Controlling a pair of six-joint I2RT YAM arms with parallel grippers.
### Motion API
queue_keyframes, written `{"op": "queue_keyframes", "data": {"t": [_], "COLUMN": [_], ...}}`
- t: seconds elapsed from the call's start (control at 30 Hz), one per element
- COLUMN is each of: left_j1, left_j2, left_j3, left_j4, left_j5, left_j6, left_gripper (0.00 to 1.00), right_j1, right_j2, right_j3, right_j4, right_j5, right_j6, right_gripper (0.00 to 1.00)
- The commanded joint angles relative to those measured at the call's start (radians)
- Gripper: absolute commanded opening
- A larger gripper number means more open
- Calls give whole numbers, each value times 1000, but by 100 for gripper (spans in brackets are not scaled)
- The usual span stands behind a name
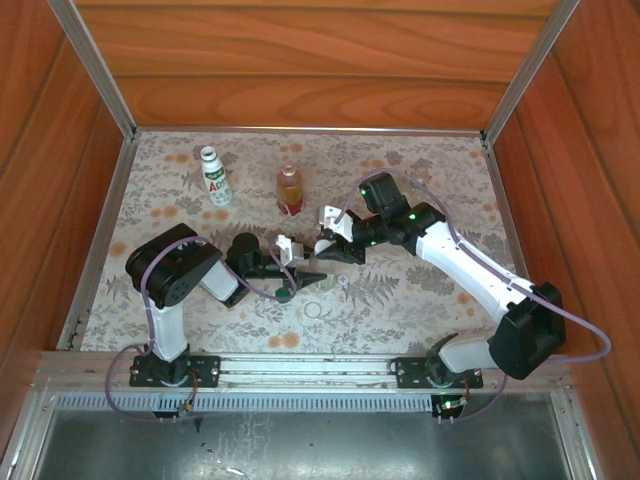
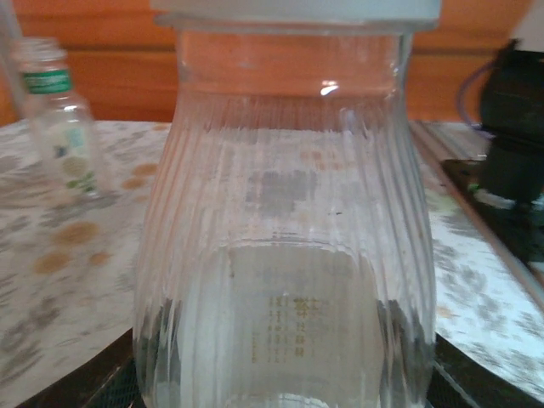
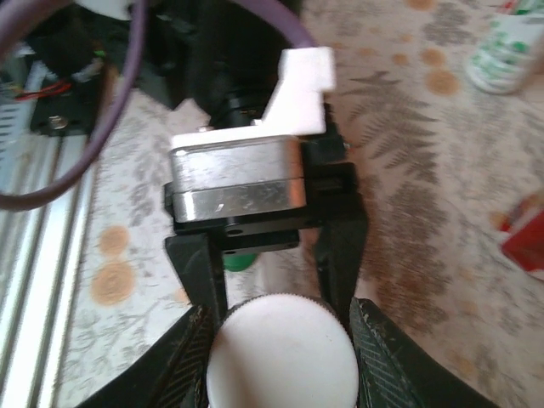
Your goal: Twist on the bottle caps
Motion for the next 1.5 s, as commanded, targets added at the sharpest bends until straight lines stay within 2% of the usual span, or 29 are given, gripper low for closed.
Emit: {"op": "queue_keyframes", "data": {"t": [0.0, 0.1, 0.17, 0.33, 0.43, 0.5, 0.6, 0.7, 0.83, 0.97, 1.03, 1.2, 1.4, 1.47], "left_j1": [-14, -43, -66, -151, -189, -193, -193, -192, -193, -192, -193, -193, -192, -192], "left_j2": [-33, -44, -47, -41, -36, -37, -47, -63, -97, -142, -169, -240, -284, -288], "left_j3": [41, 68, 83, 118, 133, 130, 113, 81, 27, -22, -39, -64, -69, -69], "left_j4": [-12, -13, -13, -31, -54, -57, -65, -71, -101, -131, -168, -251, -315, -321], "left_j5": [-245, -420, -515, -796, -890, -885, -844, -792, -738, -703, -673, -610, -563, -554], "left_j6": [-32, -8, 22, 162, 238, 250, 256, 295, 375, 449, 490, 546, 555, 555], "left_gripper": [56, 56, 56, 56, 55, 55, 55, 55, 55, 55, 55, 55, 55, 55], "right_j1": [2, 2, 4, 53, 74, 77, 77, 77, 77, 79, 93, 165, 204, 205], "right_j2": [-44, -55, -55, -39, -37, -37, -64, -109, -172, -226, -248, -273, -197, -174], "right_j3": [-70, -99, -111, -84, -66, -49, -47, -46, -11, -3, 3, -1, 38, 44], "right_j4": [158, 256, 293, 226, 158, 130, 140, 148, 74, -18, -106, -230, -287, -280], "right_j5": [144, 305, 412, 662, 744, 722, 655, 572, 496, 388, 315, 370, 483, 503], "right_j6": [214, 410, 571, 889, 1045, 1051, 960, 823, 636, 407, 218, -124, -221, -224], "right_gripper": [33, 32, 26, 21, 21, 23, 34, 54, 78, 80, 80, 78, 74, 70]}}
